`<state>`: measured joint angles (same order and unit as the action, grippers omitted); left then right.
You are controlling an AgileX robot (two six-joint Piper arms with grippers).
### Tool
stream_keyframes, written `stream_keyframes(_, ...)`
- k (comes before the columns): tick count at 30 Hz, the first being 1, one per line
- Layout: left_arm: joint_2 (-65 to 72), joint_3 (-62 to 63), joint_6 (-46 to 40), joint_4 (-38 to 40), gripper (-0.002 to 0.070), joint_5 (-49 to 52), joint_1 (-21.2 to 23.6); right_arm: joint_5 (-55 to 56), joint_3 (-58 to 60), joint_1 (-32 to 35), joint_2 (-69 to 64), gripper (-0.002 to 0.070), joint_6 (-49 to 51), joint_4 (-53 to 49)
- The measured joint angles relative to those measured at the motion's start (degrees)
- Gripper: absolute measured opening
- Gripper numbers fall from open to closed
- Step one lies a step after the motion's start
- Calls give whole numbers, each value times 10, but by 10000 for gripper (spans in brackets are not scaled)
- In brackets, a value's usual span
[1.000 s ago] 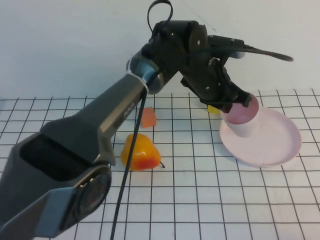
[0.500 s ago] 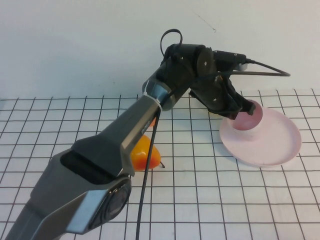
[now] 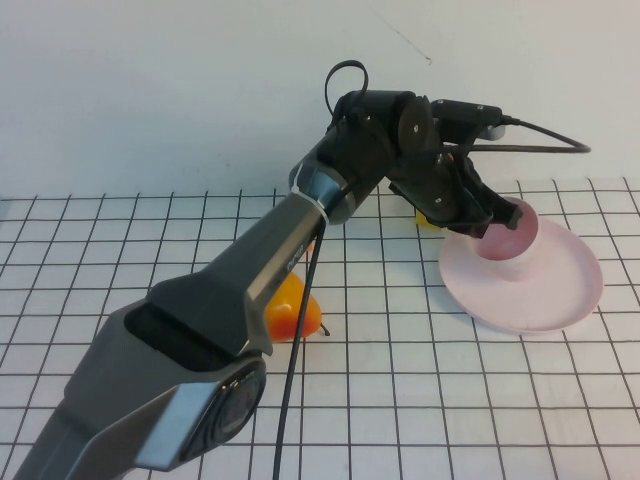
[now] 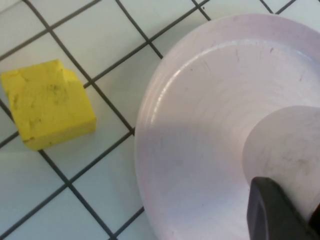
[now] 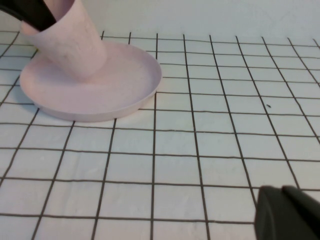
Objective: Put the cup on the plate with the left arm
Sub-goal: Place the cup on the plate
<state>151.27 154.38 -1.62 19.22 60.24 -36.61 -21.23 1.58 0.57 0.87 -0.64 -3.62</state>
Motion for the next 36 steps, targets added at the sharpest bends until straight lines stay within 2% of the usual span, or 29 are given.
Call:
stream_keyframes(10,16,1,0,8,9,4,-1,0,0,0,0,-2,0,0)
stream_keyframes(13,16,1,0,6,37,4,-1,0,0,0,0,-2,0,0)
stream_keyframes(15,16,1,0,6,91,3,-1,0,0,0,0,-2,0,0)
stream_keyframes(21,16,4,-29,33,377,-11,-1,0,0,0,0,-2,0,0)
stream_keyframes(23,16,7,-38,48,420,-14,-1,0,0,0,0,-2,0,0)
stream_keyframes(27,16,34,-43,47,441,-14,-1,0,0,0,0,-2,0,0)
stream_keyframes(32,17,109,-38,4,444,11,-1,0,0,0,0,-2,0,0)
stream_keyframes(34,9,128,-21,-23,432,26,-2,0,0,0,0,-2,0,0)
stream_keyframes(36,-9,132,0,-52,389,43,-2,0,0,0,0,-2,0,0)
